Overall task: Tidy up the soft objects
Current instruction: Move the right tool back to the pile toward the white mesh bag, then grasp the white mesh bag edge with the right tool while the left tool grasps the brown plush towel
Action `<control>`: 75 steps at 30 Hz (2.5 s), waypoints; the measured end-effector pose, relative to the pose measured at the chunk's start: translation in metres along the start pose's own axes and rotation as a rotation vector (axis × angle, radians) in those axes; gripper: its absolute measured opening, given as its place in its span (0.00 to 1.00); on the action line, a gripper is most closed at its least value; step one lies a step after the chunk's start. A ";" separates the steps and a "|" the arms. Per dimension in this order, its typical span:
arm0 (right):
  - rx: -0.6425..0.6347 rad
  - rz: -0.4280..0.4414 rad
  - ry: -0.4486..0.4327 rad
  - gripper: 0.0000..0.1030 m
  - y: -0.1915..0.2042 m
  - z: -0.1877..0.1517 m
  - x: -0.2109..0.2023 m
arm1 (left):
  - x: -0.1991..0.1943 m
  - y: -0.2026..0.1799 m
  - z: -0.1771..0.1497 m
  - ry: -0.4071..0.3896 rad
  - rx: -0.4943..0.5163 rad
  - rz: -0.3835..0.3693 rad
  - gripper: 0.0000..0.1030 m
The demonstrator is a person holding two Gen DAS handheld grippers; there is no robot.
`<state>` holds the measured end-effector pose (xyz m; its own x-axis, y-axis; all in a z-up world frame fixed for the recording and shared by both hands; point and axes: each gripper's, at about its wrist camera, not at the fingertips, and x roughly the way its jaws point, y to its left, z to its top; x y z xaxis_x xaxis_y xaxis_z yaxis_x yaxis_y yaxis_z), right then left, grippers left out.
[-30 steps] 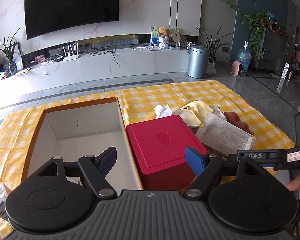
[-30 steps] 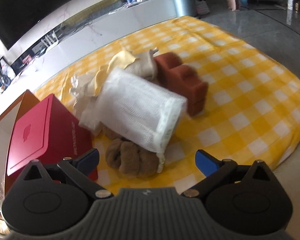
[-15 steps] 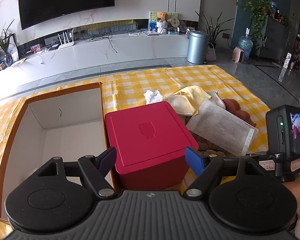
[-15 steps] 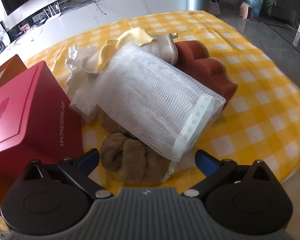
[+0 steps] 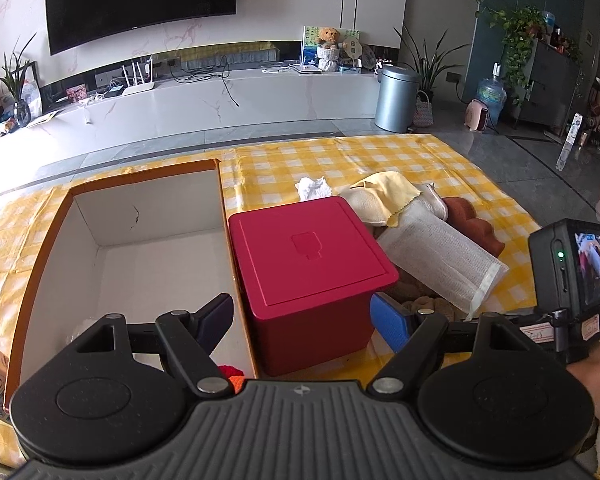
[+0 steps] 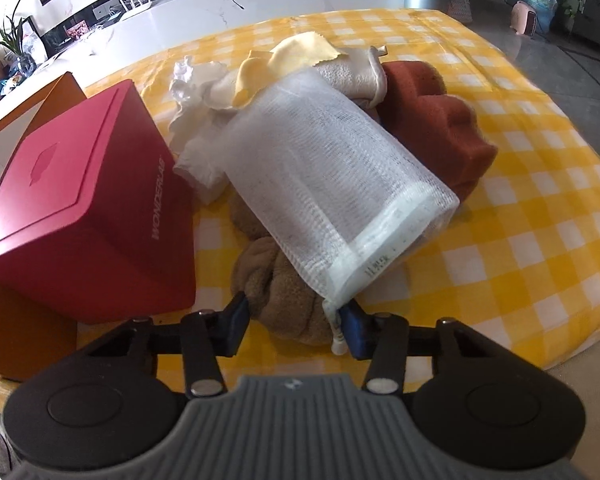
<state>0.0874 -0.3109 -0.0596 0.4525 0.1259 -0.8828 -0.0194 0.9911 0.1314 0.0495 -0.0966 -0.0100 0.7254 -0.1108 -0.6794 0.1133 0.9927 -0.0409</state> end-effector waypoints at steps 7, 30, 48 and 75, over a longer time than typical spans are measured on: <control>0.042 0.008 -0.011 0.90 -0.005 -0.008 -0.019 | -0.004 0.018 -0.002 -0.010 -0.049 -0.016 0.89; 0.334 0.098 -0.185 0.33 -0.042 0.004 -0.024 | -0.007 0.019 -0.010 0.002 -0.049 -0.018 0.89; 0.601 0.366 -0.542 0.09 -0.115 -0.020 -0.087 | 0.034 -0.066 0.010 0.129 0.191 -0.139 0.89; 0.660 0.636 -0.253 0.09 -0.120 -0.008 -0.023 | 0.104 -0.149 -0.023 0.145 0.488 -0.175 0.36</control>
<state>0.0725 -0.4321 -0.0586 0.7117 0.5440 -0.4445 0.1437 0.5066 0.8501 0.0924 -0.2554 -0.0919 0.5702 -0.2311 -0.7883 0.5516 0.8188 0.1589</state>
